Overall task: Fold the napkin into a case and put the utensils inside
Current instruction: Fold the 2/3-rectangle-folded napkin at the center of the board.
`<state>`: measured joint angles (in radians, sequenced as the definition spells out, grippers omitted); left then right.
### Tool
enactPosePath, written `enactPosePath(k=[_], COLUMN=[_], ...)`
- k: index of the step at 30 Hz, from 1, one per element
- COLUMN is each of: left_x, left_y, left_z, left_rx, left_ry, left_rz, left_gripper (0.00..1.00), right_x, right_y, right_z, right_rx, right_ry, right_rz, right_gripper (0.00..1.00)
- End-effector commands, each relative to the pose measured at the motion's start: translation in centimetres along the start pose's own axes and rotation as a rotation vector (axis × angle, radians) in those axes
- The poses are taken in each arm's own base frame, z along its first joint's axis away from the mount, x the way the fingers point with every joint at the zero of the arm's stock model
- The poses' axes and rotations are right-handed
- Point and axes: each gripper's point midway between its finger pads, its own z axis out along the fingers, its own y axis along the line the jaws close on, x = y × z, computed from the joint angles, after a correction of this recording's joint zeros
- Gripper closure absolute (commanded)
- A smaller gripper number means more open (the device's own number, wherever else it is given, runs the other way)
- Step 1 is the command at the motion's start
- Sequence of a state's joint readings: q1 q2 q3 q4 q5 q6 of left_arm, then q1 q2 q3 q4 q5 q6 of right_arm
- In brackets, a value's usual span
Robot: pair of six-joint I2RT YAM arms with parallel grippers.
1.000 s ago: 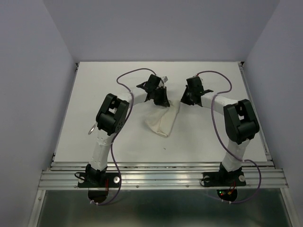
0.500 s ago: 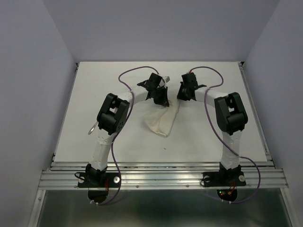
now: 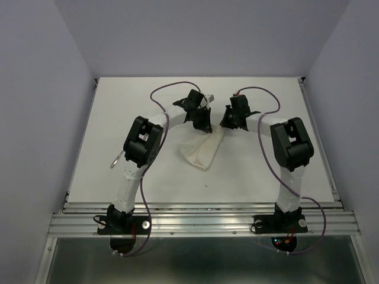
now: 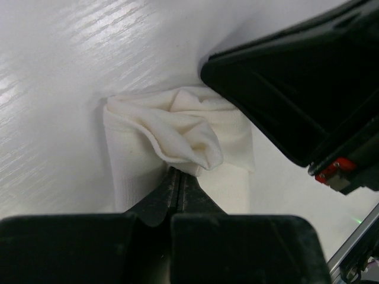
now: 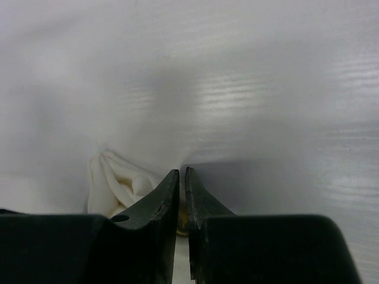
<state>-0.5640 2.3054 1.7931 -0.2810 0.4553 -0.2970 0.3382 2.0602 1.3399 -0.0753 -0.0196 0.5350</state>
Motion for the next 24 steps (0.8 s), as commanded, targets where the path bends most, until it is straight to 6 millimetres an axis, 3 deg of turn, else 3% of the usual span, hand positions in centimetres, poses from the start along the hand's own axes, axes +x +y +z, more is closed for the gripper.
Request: enactPosePath(k=[1,5,8,12,20,24], left_x=[0.7,0.6,0.8,1.2,1.7,2.1], left_y=[1.0,0.4,-0.1,-1.0,-3.6,-4.7], left_z=[0.6,0.5,0.1,-0.5,-2.0,-2.5], left_rx=[-0.035,-0.013,0.005,0.031,0.109,0.131], left_ry=[0.042,0.047,0.052,0.059,0.054,0.054], left_rz=[0.015,0.026,0.039,0.053,0.094,0.131], left_gripper=[1.00,1.00,1.00,1.00,1.00,1.00], right_x=[2.6,3.5,5.6,6.0,4.6,3.4], right_y=[-0.7,-0.6,-1.8,-2.3,-0.7,-2.8], right_z=[-1.8,-3.1,-3.9,-4.6,-6.5,-7.7], right_rx=[-0.026,-0.062,-0.029,-0.008,-0.069,0.060], right_ry=[0.043,0.034,0.055,0.050,0.032,-0.022], right_rz=[0.040,0.073,0.095,0.112,0.078,0.079], right_gripper=[0.85,0.87,0.87,0.87,0.87,0.87])
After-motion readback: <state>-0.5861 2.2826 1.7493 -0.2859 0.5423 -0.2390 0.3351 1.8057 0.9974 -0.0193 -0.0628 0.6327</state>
